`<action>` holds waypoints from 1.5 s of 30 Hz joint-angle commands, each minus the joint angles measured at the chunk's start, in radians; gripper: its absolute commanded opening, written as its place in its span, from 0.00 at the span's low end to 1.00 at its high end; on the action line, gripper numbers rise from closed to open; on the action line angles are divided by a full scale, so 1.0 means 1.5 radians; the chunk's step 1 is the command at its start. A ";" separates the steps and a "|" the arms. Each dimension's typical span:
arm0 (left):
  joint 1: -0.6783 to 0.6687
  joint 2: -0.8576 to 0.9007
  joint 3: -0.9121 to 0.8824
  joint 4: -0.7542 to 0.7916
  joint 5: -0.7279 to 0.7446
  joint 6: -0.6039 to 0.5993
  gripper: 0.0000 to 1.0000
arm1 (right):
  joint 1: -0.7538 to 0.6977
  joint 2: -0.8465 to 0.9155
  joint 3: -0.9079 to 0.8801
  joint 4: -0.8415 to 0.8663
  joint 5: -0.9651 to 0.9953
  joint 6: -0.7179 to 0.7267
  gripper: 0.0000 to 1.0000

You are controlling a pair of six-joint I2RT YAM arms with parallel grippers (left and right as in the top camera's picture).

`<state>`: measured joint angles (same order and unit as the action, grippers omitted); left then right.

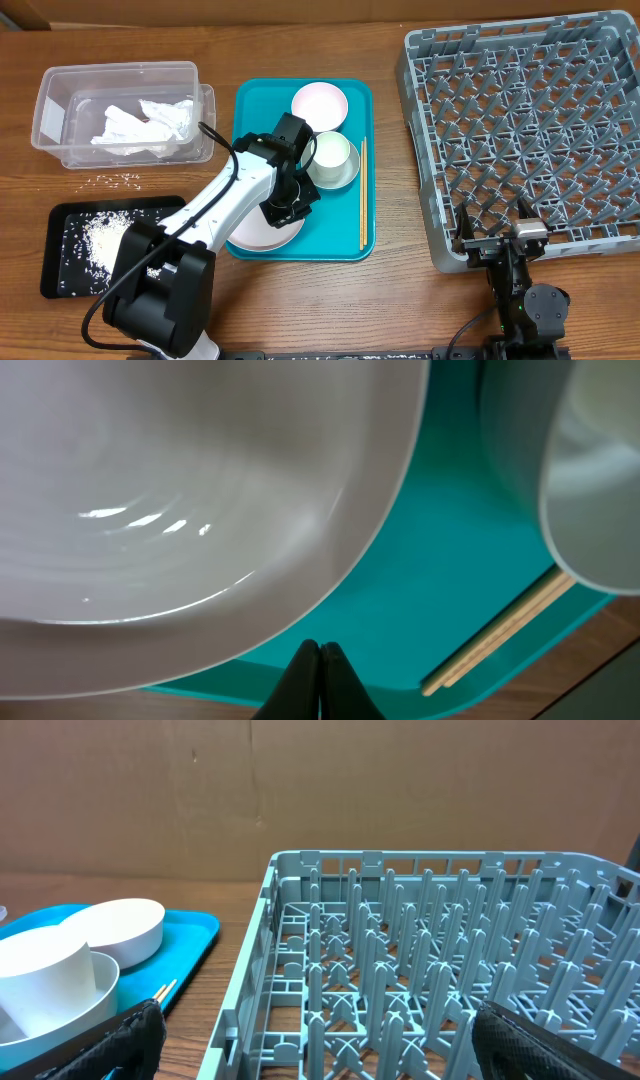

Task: Sort waste into correct bins and load items into the dishwasher
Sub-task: 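Lower the plate onto the teal tray and open the left gripper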

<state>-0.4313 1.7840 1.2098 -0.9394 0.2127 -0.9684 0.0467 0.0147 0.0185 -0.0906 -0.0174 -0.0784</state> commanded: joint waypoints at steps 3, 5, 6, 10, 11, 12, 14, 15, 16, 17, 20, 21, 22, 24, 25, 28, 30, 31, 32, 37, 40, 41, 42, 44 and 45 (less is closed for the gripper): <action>0.004 -0.004 -0.005 0.017 -0.021 -0.158 0.04 | 0.002 -0.008 -0.007 0.004 0.009 -0.001 1.00; 0.005 -0.004 -0.005 0.016 -0.061 -0.188 0.04 | 0.002 -0.008 -0.007 0.004 0.009 -0.001 1.00; 0.007 -0.004 -0.005 0.016 -0.080 -0.200 0.04 | 0.002 -0.008 -0.007 0.004 0.009 -0.001 1.00; 0.030 -0.004 -0.005 0.034 -0.062 -0.228 0.04 | 0.002 -0.008 -0.007 0.004 0.009 -0.001 1.00; 0.035 -0.004 -0.006 0.042 -0.045 -0.230 0.04 | 0.002 -0.008 -0.007 0.004 0.009 -0.001 1.00; 0.039 -0.004 -0.006 0.050 -0.025 -0.241 0.05 | 0.002 -0.008 -0.007 0.004 0.009 -0.001 1.00; 0.039 -0.004 -0.006 0.059 -0.007 -0.270 0.04 | 0.002 -0.008 -0.007 0.004 0.009 -0.001 1.00; 0.039 -0.004 -0.007 0.065 -0.006 -0.283 0.04 | 0.002 -0.008 -0.007 0.004 0.009 -0.001 1.00; 0.038 -0.004 -0.008 0.071 -0.006 -0.289 0.04 | 0.002 -0.008 -0.007 0.004 0.009 -0.001 1.00; 0.038 -0.004 -0.008 0.074 -0.006 -0.294 0.04 | 0.002 -0.008 -0.007 0.004 0.009 -0.001 1.00; 0.038 -0.004 -0.008 0.079 -0.006 -0.298 0.04 | 0.002 -0.008 -0.007 0.004 0.009 -0.001 1.00; 0.038 -0.004 -0.008 0.079 -0.007 -0.298 0.04 | 0.002 -0.008 -0.007 0.004 0.009 -0.001 1.00; 0.038 -0.004 -0.008 0.079 -0.007 -0.298 0.04 | 0.002 -0.008 -0.007 0.004 0.009 -0.001 1.00; 0.038 -0.004 -0.009 0.078 -0.007 -0.297 0.04 | 0.002 -0.008 -0.007 0.004 0.009 -0.001 1.00; 0.038 -0.004 -0.012 0.078 -0.007 -0.297 0.04 | 0.002 -0.008 -0.007 0.004 0.009 -0.001 1.00; 0.042 -0.004 -0.026 0.079 -0.020 -0.300 0.05 | 0.002 -0.008 -0.007 0.004 0.009 -0.001 1.00; 0.050 -0.004 -0.039 0.086 -0.018 -0.300 0.05 | 0.002 -0.008 -0.007 0.004 0.009 -0.001 1.00; 0.055 -0.004 -0.048 0.093 -0.008 -0.300 0.05 | 0.002 -0.008 -0.007 0.004 0.009 -0.001 1.00; 0.058 -0.004 -0.055 0.101 0.003 -0.300 0.05 | 0.002 -0.008 -0.007 0.004 0.009 -0.001 1.00; 0.062 -0.004 -0.084 0.167 0.081 -0.300 0.04 | 0.002 -0.008 -0.007 0.004 0.009 -0.001 1.00; 0.054 -0.004 -0.087 0.176 0.081 -0.300 0.05 | 0.002 -0.008 -0.007 0.004 0.009 -0.001 1.00; 0.049 -0.004 -0.087 0.175 0.081 -0.300 0.05 | 0.002 -0.008 -0.007 0.004 0.009 -0.001 1.00; 0.045 -0.004 -0.089 0.175 0.081 -0.300 0.05 | 0.002 -0.008 -0.007 0.004 0.009 -0.001 1.00; 0.035 -0.004 -0.095 0.174 0.079 -0.300 0.05 | 0.002 -0.008 -0.007 0.004 0.009 -0.001 1.00; 0.032 -0.004 -0.098 0.173 0.075 -0.302 0.04 | 0.002 -0.008 -0.007 0.004 0.009 -0.001 1.00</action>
<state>-0.3634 1.7840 1.0859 -0.6796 0.3107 -1.4086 0.0467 0.0147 0.0185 -0.0895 -0.0170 -0.0788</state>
